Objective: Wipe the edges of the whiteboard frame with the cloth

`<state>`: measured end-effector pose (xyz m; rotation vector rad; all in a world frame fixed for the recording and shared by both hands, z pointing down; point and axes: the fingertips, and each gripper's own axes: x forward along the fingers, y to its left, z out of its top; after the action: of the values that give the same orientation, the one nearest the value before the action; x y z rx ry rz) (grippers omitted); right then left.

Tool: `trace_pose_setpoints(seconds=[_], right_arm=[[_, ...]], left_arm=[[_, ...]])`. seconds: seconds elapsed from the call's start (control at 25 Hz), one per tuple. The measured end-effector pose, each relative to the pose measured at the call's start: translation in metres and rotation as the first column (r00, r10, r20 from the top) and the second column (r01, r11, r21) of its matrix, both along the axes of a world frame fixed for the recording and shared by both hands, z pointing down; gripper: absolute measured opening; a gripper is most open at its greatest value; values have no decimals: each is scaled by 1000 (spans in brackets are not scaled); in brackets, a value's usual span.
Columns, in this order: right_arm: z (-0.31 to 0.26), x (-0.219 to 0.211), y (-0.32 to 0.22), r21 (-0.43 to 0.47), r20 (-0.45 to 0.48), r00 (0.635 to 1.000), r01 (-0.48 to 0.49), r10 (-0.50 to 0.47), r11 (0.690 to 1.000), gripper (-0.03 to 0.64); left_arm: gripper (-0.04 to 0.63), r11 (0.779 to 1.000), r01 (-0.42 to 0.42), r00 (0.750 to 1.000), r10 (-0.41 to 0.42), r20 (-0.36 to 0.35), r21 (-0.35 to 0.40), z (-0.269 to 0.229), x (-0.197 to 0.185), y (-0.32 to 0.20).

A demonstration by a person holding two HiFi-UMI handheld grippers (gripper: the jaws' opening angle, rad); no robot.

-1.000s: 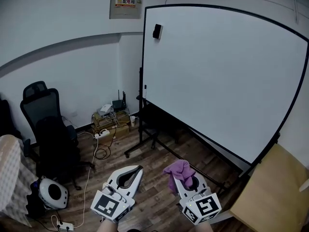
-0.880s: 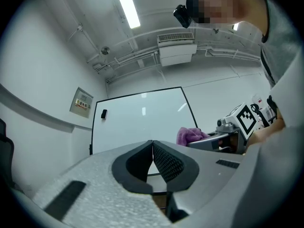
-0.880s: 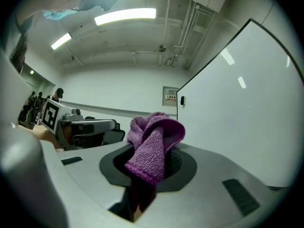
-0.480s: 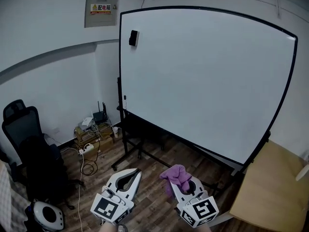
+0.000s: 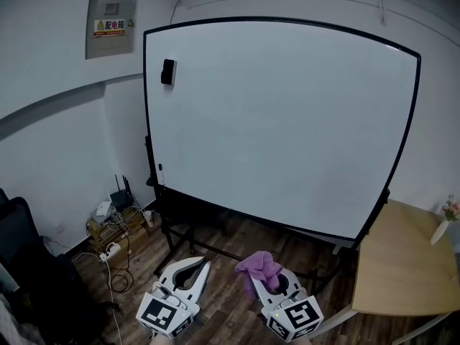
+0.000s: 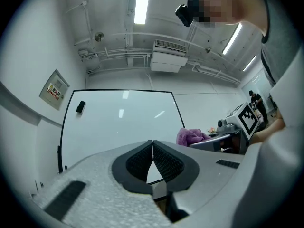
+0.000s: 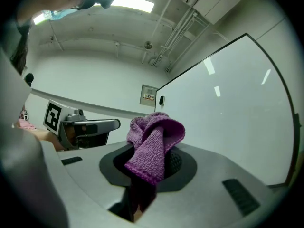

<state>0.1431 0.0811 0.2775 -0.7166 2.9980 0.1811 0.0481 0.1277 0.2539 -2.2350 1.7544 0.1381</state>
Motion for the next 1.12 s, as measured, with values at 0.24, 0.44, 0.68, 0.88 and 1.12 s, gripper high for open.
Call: trace_pose_setpoints(seconds=[0.24,0.44,0.68,0.88,1.12], right_arm=[[-2,-29,-1,-6,11,996,-87,87,996,77],[-1,-56,3,-7,15,991,-130,130,992,77],[7,-80,12,-19,7,987,-158,159,987,77],[14,-96,10,-36,-5,986,-166,166,985,77],[20,-118,-12,-46,-17,988,-155,154,987,77]], left_arm=[[17,996,-89,996,88,16,5,-3,-33,-7],[17,991,-132,991,132,22,0,-3,-62,-8],[17,987,-157,987,158,24,-13,4,-89,-2],[17,987,-162,987,162,8,-23,11,-107,-4],[17,989,-144,990,144,-4,-29,17,-131,-21]])
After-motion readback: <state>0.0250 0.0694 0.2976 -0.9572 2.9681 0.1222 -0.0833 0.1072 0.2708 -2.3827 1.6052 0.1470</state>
